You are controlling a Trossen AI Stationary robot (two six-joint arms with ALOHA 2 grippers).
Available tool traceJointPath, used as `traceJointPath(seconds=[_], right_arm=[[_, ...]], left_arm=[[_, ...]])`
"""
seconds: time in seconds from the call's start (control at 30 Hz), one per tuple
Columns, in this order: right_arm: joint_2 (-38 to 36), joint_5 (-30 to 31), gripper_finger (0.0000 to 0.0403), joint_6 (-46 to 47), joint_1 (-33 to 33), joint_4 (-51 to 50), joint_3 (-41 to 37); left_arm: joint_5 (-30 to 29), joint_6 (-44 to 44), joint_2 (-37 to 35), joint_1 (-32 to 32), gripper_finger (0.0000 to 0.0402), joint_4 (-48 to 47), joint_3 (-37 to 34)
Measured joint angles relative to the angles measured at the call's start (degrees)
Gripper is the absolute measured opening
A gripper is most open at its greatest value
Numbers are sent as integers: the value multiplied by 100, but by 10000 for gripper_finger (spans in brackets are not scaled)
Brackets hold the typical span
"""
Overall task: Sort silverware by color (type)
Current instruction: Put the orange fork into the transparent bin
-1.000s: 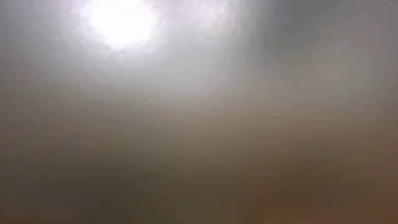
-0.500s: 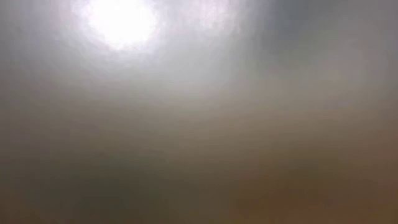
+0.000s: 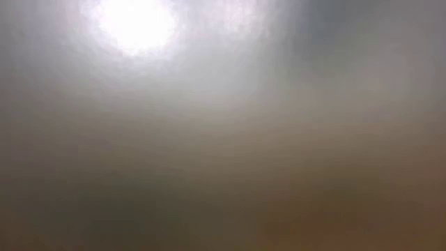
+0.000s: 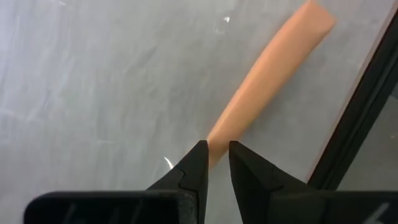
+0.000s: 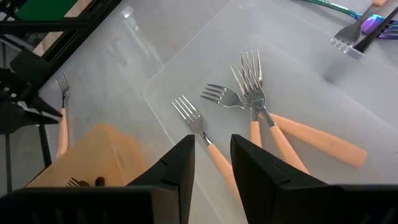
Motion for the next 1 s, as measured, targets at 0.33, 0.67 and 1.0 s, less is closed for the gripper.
traceJointPath(seconds=[0.33, 0.67, 1.0], right_arm=[[-2, -1, 93, 0, 1, 1, 0], [-1, 1, 93, -39, 1, 1, 0], [-1, -1, 93, -39, -1, 1, 0]], left_arm=[[-162, 547, -2, -19, 112, 42, 0], [-271, 850, -11, -39, 170, 85, -6], [-271, 949, -18, -37, 160, 749, -417]])
